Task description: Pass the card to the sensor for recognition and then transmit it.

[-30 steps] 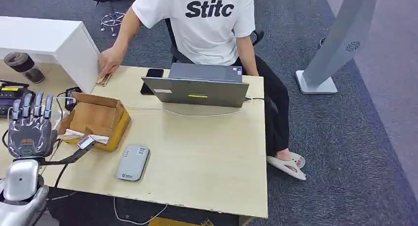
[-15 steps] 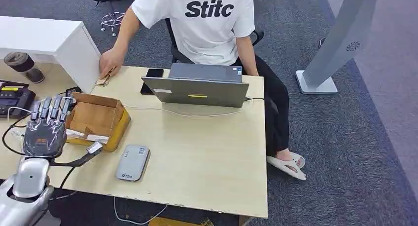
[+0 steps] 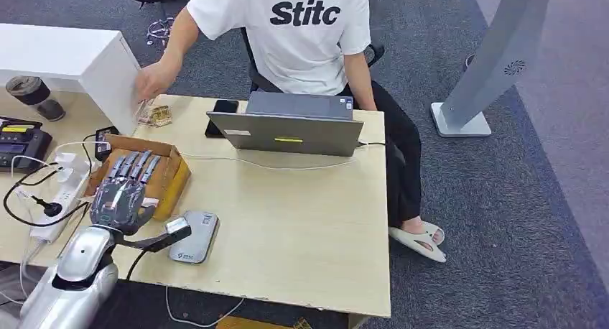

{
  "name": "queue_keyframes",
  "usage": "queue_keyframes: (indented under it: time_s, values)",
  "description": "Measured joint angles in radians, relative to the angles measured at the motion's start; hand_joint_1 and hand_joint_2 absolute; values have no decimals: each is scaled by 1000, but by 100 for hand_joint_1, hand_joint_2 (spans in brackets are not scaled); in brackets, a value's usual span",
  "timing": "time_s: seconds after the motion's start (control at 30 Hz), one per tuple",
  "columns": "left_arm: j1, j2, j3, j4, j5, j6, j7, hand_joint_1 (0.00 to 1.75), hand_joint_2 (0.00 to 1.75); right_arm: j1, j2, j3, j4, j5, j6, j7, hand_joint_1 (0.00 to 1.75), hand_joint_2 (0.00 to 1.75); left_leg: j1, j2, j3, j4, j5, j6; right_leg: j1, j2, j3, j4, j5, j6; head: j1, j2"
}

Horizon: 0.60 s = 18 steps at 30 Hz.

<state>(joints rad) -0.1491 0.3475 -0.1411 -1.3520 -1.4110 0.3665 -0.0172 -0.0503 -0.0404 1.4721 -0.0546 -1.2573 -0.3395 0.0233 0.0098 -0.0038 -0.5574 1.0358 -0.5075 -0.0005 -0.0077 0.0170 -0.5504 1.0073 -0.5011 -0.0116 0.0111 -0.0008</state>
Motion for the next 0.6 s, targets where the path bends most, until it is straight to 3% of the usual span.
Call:
queue_keyframes:
  time_s: [0.23,0.6]
  values:
    - [6,-89,6,-48,32,-41,10,0,175,3,6,0,0,-14,-1,0,0,175,0,0,0,0,0,0,0,0,0,0,0,0,0,0]
    - [8,-128,7,-64,107,-101,14,0,175,5,10,0,1,-31,-3,0,0,175,0,0,0,0,0,0,0,0,0,0,0,0,0,0]
